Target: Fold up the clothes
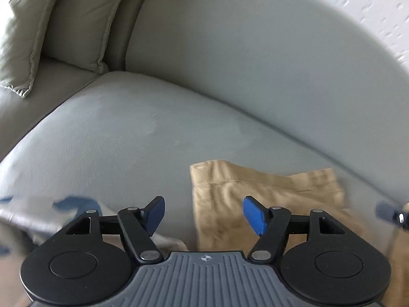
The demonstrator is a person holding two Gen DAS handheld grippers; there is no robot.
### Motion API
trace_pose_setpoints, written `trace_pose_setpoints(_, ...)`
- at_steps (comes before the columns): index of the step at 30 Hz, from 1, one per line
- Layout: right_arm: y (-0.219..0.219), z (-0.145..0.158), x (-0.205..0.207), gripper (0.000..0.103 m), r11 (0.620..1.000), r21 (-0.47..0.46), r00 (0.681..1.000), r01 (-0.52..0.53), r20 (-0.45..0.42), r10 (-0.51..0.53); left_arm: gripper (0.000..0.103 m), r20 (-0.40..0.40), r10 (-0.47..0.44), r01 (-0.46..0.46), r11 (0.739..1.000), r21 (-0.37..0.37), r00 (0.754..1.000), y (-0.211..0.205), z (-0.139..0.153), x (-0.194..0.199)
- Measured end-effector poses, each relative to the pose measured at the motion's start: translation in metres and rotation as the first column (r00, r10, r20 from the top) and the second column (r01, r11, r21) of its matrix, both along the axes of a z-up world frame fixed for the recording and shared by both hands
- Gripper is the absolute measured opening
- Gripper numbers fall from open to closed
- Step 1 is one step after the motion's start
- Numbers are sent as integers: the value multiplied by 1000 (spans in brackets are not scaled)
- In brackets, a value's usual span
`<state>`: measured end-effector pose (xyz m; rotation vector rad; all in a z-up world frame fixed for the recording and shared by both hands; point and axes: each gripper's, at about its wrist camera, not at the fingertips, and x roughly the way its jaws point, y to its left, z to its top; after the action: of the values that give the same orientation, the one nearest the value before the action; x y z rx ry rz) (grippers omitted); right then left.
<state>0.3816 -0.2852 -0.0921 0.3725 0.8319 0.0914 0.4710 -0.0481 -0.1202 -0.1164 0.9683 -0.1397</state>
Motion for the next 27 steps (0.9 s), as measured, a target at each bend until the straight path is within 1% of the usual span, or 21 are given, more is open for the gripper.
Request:
trace_pose_setpoints(2,1,-15,22,59,999,-31,1000,-6,-7,6,62,-17,-14,14,1000,-27,1000,2,-11,9)
trace_pose_setpoints(5,7,-23,33,59,995,-98,1000,7,27,-5,55,-36,-65,62,996,-69,997,1,-29,17)
trace_pose_setpoints(6,9,-26,36,58,993,-120,999,12,39,-8,55,-31,-84,82,995,-61,996,-2,-34,17)
trace_pose_setpoints(7,11,-29,40,50,990,-142,999,18,50,-11,40,-4,-123,123,992,-30,992,-8,-34,13)
trace_pose_setpoints(8,13,-31,44,36,986,-163,998,23,62,-13,8,21,-162,162,987,3,986,-14,-34,10)
trace_pose_setpoints(9,15,-34,47,0,982,-185,997,29,74,-16,7,51,-193,191,981,43,980,-19,-31,9)
trace_pose_setpoints(10,17,-37,51,1,978,-206,996,35,85,-18,5,96,-205,200,978,63,974,-22,-26,8)
trace_pose_setpoints(12,22,-42,58,0,967,-249,994,48,109,-21,6,207,-208,192,977,92,956,-26,-13,9)
trace_pose_setpoints(13,24,-45,61,1,961,-269,992,54,121,-22,9,251,-216,182,972,150,944,-33,-9,11)
trace_pose_setpoints(14,21,-47,63,4,963,-260,991,77,127,-44,13,291,-226,169,964,207,930,-40,-5,13)
trace_pose_setpoints(15,18,-51,64,16,960,-261,991,100,109,-74,19,279,-228,153,951,268,933,-47,-5,16)
trace_pose_setpoints(16,18,-57,66,42,955,-278,994,107,61,-93,30,266,-230,136,935,328,936,-54,-6,18)
trace_pose_setpoints(17,17,-61,68,50,950,-295,994,102,1,-106,34,254,-229,120,915,384,940,-60,-6,20)
trace_pose_setpoints(18,13,-57,60,49,955,-271,993,116,0,-121,38,271,-204,95,926,365,941,-57,3,12)
trace_pose_setpoints(19,7,-48,48,50,963,-228,990,141,26,-138,54,288,-178,71,936,344,941,-53,12,4)
trace_pose_setpoints(20,1,-40,36,52,969,-185,986,163,51,-157,67,305,-152,48,946,322,940,-49,22,-4)
trace_pose_setpoints(22,-14,-12,5,60,977,-73,976,200,98,-193,69,371,-130,62,980,190,919,-33,54,-34)
trace_pose_setpoints(23,-23,3,-11,60,976,-14,970,215,119,-212,69,391,-123,72,987,144,912,-28,72,-53)
trace_pose_setpoints(25,-37,39,-47,60,973,46,962,224,149,-229,70,429,-106,93,994,51,897,-18,107,-91)
trace_pose_setpoints(26,-42,58,-69,60,972,59,957,227,170,-234,72,447,-96,105,994,6,889,-14,124,-110)
trace_pose_setpoints(27,-48,76,-90,60,971,71,952,230,191,-239,72,461,-112,140,990,-26,880,-12,140,-132)
